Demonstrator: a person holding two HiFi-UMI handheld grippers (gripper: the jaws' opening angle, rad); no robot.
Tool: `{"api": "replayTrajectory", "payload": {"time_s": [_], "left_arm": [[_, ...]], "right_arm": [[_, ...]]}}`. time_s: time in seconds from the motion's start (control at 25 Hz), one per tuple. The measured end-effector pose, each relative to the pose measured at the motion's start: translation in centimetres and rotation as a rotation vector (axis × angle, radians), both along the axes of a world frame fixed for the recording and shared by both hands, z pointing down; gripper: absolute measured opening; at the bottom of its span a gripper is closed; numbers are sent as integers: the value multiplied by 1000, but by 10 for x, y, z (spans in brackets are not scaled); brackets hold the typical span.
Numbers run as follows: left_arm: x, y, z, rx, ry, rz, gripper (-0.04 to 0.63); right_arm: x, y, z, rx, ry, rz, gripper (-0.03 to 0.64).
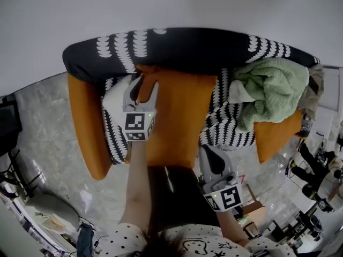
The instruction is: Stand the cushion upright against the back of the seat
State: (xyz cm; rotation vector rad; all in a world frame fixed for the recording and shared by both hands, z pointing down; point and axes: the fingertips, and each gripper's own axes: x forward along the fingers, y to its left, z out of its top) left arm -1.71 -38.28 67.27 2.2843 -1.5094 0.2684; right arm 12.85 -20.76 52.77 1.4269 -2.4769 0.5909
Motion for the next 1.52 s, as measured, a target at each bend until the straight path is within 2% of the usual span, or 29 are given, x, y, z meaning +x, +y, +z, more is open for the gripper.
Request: {"api": "replayTrajectory", "payload": {"time_s": [0.28, 0.96, 1.12, 1.2, 1.32, 1.52], "left_arm": [[0, -11, 51, -87, -1, 6, 198], [9, -19, 127, -301, -9, 23, 215], [15, -19, 137, -350, -25, 62, 183], [18, -17, 139, -357, -44, 82, 138], [18, -13, 140, -351, -69, 90, 66], [17, -13, 134, -323, -96, 88, 20]], "right_arm": [[0, -4, 15, -38, 6, 9, -3], [-8, -5, 31, -88, 23, 16, -3], [-9, -5, 33, -90, 26, 17, -3], [-10, -4, 33, -93, 26, 17, -3], [-12, -2, 33, -96, 28, 16, -3], [-10, 0, 33, -96, 35, 20, -3]]}}
